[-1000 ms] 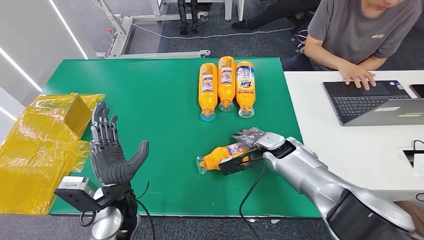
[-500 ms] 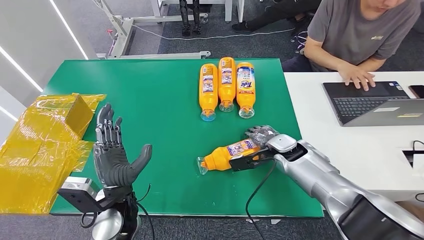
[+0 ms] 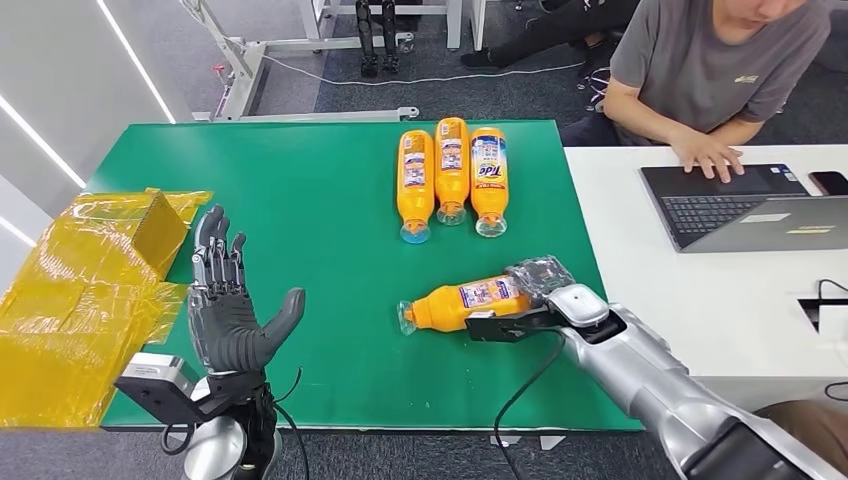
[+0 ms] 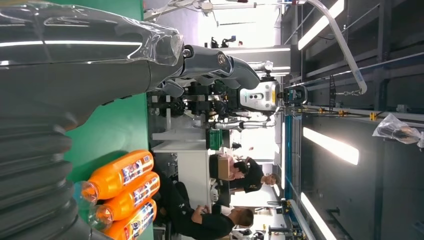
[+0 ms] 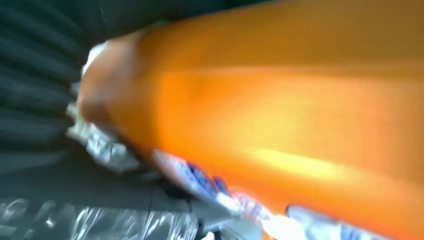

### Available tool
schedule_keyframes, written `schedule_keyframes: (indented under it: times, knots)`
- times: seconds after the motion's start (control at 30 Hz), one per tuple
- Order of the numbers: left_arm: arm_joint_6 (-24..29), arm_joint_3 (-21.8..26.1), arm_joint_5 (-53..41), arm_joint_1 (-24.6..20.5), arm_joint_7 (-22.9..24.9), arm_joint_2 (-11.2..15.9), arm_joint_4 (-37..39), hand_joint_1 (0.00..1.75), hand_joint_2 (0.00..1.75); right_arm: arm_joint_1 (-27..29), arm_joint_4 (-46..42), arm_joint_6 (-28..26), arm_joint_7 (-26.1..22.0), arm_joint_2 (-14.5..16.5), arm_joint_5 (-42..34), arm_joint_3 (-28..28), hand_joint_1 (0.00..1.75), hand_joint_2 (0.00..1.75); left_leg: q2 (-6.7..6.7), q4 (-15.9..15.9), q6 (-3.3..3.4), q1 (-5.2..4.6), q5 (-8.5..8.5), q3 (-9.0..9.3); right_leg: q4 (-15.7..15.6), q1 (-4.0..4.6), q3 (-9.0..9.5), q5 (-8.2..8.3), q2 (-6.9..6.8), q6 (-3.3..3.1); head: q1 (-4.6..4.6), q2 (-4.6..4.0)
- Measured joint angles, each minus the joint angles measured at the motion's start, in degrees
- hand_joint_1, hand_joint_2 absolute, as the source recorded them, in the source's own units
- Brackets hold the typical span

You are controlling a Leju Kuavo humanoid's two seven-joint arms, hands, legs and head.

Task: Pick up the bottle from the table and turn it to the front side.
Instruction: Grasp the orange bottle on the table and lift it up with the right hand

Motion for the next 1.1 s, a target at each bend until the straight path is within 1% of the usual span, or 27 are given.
schedule_keyframes:
  times: [0.13, 0.2, 0.33, 0.5, 0.6, 0.73, 0.8, 0.93, 1.1]
  knots:
    - [0.4, 0.1, -0.4, 0.7, -0.5, 0.0, 0.0, 0.00, 1.75, 6.4, -5.5, -7.9, -0.3, 0.1, 0.2, -6.3, 1.75, 1.75, -0.05, 0.0, 0.01, -0.01, 0.01, -0.10, 0.0, 0.00, -0.04, 0.01, -0.04, 0.01, 0.02, 0.00]
    - [0.9, 0.2, -0.6, 1.1, -0.6, 0.0, 0.0, 0.00, 1.75, 10.1, -8.8, -10.8, -1.1, 0.8, 0.1, -9.5, 1.75, 1.75, -0.08, 0.0, 0.01, -0.01, 0.02, -0.22, 0.0, -0.01, -0.14, 0.01, -0.07, 0.01, 0.01, 0.00]
    - [1.6, 0.4, -0.8, 1.2, -0.8, -0.1, -0.1, 0.00, 1.75, 16.4, -15.4, -16.5, -3.2, 3.4, -0.5, -15.5, 1.75, 1.75, -0.16, 0.0, 0.02, 0.00, 0.06, -0.47, 0.1, -0.01, -0.42, 0.00, -0.17, 0.00, 0.00, 0.00]
    - [2.5, 0.7, -1.2, 1.1, -0.8, -0.5, -0.1, 0.00, 1.75, 23.0, -24.0, -23.2, -5.9, 7.7, -0.7, -21.8, 1.75, 1.75, -0.19, 0.0, -0.02, 0.00, 0.02, -0.62, 0.1, 0.00, -0.58, -0.13, -0.20, -0.07, 0.00, 0.00]
    - [3.3, 0.7, -1.2, 1.0, -0.8, -0.6, -0.1, 0.00, 1.75, 25.4, -27.5, -26.5, -8.8, 10.0, -2.4, -24.2, 1.75, 1.75, -0.18, 0.0, -0.05, -0.01, -0.01, -0.68, 0.1, 0.00, -0.64, -0.18, -0.19, -0.04, 0.00, 0.00]
    - [4.2, 0.7, -1.2, 0.8, -0.8, -0.6, -0.1, 0.00, 1.75, 27.1, -30.2, -32.2, -14.9, 12.6, -6.5, -26.2, 1.75, 1.75, -0.18, 0.0, -0.04, -0.03, -0.01, -0.70, 0.1, 0.00, -0.66, -0.19, -0.19, -0.02, 0.00, 0.00]
    - [4.3, 0.7, -1.1, 0.6, -0.7, -0.6, -0.1, 0.00, 1.75, 27.6, -31.0, -33.5, -16.8, 13.7, -7.6, -26.6, 1.75, 1.75, -0.18, 0.0, -0.04, -0.03, -0.01, -0.70, 0.1, 0.00, -0.67, -0.19, -0.18, -0.02, 0.00, 0.00]
    - [3.3, 0.7, 0.0, 0.3, -0.2, -0.6, -0.1, 0.00, 1.75, 28.1, -32.0, -34.3, -18.6, 15.2, -8.9, -26.8, 1.75, 1.75, -0.17, 0.0, -0.04, -0.04, -0.01, -0.70, 0.1, -0.01, -0.66, -0.19, -0.19, -0.02, 0.00, 0.00]
    - [-0.8, 0.2, 2.2, -0.1, 0.3, -0.6, 0.0, 0.00, 1.75, 28.0, -32.1, -33.0, -19.6, 16.8, -9.8, -26.8, 1.75, 1.75, -0.17, 0.0, -0.04, -0.04, -0.01, -0.71, 0.1, -0.01, -0.66, -0.19, -0.19, -0.02, 0.00, 0.00]
